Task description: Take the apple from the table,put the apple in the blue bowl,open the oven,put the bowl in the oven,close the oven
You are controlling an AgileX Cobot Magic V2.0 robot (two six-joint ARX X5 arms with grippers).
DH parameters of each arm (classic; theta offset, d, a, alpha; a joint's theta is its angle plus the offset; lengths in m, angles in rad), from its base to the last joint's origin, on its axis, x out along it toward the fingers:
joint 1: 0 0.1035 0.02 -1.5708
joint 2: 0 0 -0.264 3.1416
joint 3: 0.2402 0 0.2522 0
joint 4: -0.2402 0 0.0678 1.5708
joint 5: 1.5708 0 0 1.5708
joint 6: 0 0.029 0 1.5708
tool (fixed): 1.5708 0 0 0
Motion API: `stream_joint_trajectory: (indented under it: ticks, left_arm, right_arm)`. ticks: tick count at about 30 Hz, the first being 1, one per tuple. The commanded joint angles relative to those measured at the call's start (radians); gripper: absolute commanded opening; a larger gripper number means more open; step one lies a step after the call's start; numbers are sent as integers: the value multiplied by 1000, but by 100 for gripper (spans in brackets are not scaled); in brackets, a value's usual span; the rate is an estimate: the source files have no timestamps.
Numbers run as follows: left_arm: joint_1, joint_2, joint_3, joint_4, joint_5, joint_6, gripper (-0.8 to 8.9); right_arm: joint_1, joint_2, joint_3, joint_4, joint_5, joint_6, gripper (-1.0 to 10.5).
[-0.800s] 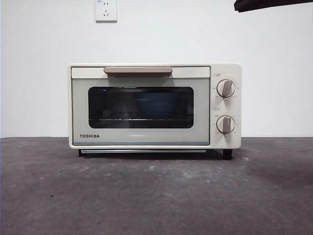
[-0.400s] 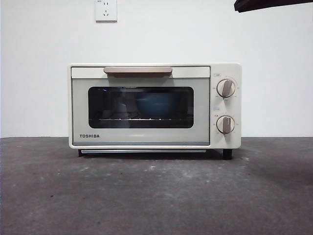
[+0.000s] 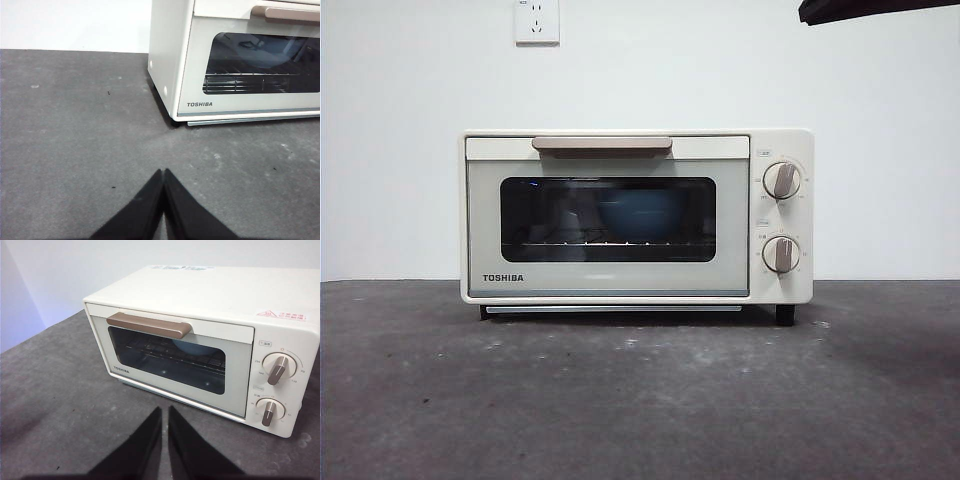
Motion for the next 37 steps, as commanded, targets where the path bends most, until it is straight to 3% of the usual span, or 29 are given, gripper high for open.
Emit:
stream_joint_trajectory:
  ticks: [1, 5, 10, 17, 24, 31, 37]
  left_arm:
    - [3, -2, -24, 4, 0, 0, 8]
    - [3, -2, -24, 4, 0, 0, 8]
    - [3, -2, -24, 4, 0, 0, 8]
    - [3, -2, -24, 4, 0, 0, 8]
    - [3, -2, -24, 4, 0, 0, 8]
    - [3, -2, -24, 4, 0, 0, 8]
    - [3, -2, -24, 4, 0, 0, 8]
  right_arm:
    - [11, 5, 4, 10, 2, -11, 5]
    - [3, -8, 4, 9, 6, -15, 5]
    - [-100, -77, 4, 1, 13, -38, 5]
    - [-426, -179, -45, -47, -153, -45, 5]
    - [-671, -346, -206, 25, -210, -99, 5]
    - [-726, -505, -412, 179, -209, -132, 5]
    - [-725, -597, -536, 197, -209, -131, 5]
